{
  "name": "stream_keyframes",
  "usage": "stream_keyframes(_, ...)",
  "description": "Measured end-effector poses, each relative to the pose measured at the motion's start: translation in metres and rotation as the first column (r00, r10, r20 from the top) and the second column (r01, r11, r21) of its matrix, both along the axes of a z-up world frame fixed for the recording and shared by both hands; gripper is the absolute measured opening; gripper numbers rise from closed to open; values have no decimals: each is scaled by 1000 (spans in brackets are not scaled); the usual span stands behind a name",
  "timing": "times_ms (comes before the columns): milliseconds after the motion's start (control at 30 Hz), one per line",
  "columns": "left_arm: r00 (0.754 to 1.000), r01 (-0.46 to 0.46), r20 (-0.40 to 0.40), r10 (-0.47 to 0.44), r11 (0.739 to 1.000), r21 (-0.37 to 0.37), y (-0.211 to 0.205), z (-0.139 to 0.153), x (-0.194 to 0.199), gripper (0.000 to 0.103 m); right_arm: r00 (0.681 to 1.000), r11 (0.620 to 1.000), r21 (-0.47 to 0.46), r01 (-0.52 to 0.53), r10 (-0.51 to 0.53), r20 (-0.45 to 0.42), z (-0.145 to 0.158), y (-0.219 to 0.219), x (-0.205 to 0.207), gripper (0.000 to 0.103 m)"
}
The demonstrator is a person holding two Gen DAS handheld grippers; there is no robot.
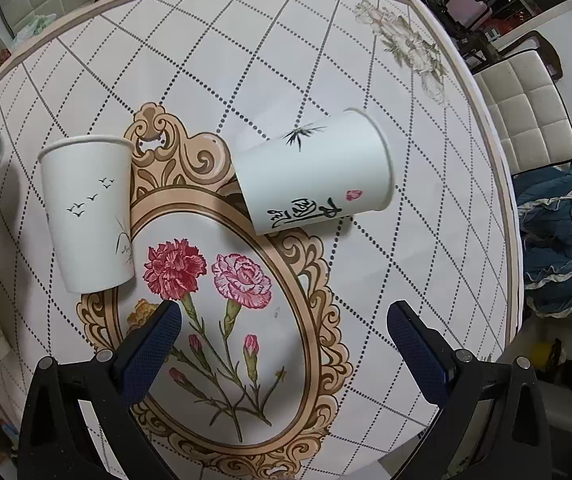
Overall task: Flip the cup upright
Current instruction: 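Lift the grey mug with the left gripper and rotate it upright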
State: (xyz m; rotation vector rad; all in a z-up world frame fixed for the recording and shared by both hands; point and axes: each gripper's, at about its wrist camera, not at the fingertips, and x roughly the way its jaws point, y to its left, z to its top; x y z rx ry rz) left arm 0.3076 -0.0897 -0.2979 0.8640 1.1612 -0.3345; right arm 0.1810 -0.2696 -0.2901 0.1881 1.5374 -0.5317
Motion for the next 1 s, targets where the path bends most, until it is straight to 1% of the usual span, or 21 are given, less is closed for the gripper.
stream_keyframes(200, 996, -92, -12, 91, 992, -84, 19, 39, -14, 85, 1000, 1000, -4, -8, 8, 20, 17, 3, -11, 103)
stream_keyframes(400, 984, -179, -15, 179, 973, -146, 33, 78, -47, 85, 998, 1000, 10, -29, 28, 51, 36, 4, -31, 103)
stream_keyframes(467, 976, -216, -25, 214, 962, -166, 37, 89, -60, 85, 997, 999, 18, -40, 39, 61, 42, 4, -38, 103)
stream_keyframes(533, 965, -263, -52, 258, 946, -191, 42, 101, -77, 85, 996, 998, 29, -54, 52, 73, 48, 3, -48, 103)
stream_keyframes(633, 945, -325, -91, 313, 920, -217, 43, 111, -102, 85, 994, 998, 33, -62, 59, 87, 54, -5, -62, 103)
stream_keyframes(700, 929, -368, -126, 348, 901, -228, 43, 112, -120, 85, 994, 997, 44, -60, 56, 89, 54, -12, -75, 103)
stream_keyframes(767, 905, -420, -180, 385, 877, -235, 41, 107, -135, 85, 995, 997, 51, -62, 57, 83, 50, -19, -86, 103)
stream_keyframes(867, 851, -512, -269, 452, 829, -227, 39, 91, -159, 85, 996, 996, 56, -65, 61, 63, 41, -28, -104, 103)
stream_keyframes(967, 801, -574, -341, 492, 792, -207, 34, 70, -180, 85, 998, 996, 62, -60, 57, 41, 29, -39, -119, 103)
stream_keyframes(1000, 777, -600, -373, 507, 777, -193, 30, 59, -188, 85, 998, 996, 64, -58, 56, 34, 25, -42, -123, 103)
